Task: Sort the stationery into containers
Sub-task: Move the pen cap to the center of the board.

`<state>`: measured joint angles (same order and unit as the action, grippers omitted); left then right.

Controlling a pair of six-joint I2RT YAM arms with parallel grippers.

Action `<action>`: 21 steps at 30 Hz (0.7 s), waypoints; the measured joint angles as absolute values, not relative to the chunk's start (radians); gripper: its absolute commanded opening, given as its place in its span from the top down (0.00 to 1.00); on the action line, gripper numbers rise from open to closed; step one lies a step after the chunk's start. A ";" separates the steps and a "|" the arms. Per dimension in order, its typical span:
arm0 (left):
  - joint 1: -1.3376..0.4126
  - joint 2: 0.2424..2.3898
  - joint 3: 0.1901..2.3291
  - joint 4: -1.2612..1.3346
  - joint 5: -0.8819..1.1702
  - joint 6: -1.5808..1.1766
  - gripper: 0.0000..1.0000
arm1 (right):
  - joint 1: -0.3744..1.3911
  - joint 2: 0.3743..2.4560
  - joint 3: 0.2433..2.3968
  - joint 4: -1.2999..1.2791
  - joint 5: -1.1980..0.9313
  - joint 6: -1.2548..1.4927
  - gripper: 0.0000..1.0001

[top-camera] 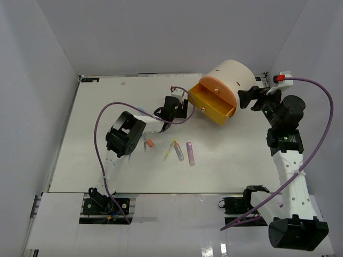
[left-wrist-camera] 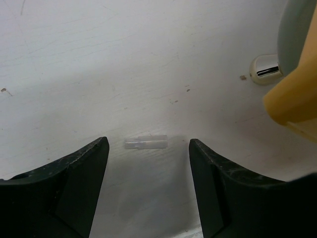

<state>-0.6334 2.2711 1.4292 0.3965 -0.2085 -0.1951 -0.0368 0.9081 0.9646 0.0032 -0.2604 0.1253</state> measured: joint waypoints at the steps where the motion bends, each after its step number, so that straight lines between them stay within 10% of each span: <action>1: -0.633 2.271 1.429 0.397 -0.212 -0.194 0.25 | -0.037 0.907 0.965 0.003 -0.260 0.125 0.10; 21: -0.634 2.288 1.430 0.420 -0.256 -0.175 0.46 | -0.037 0.902 0.952 0.002 -0.256 0.124 0.10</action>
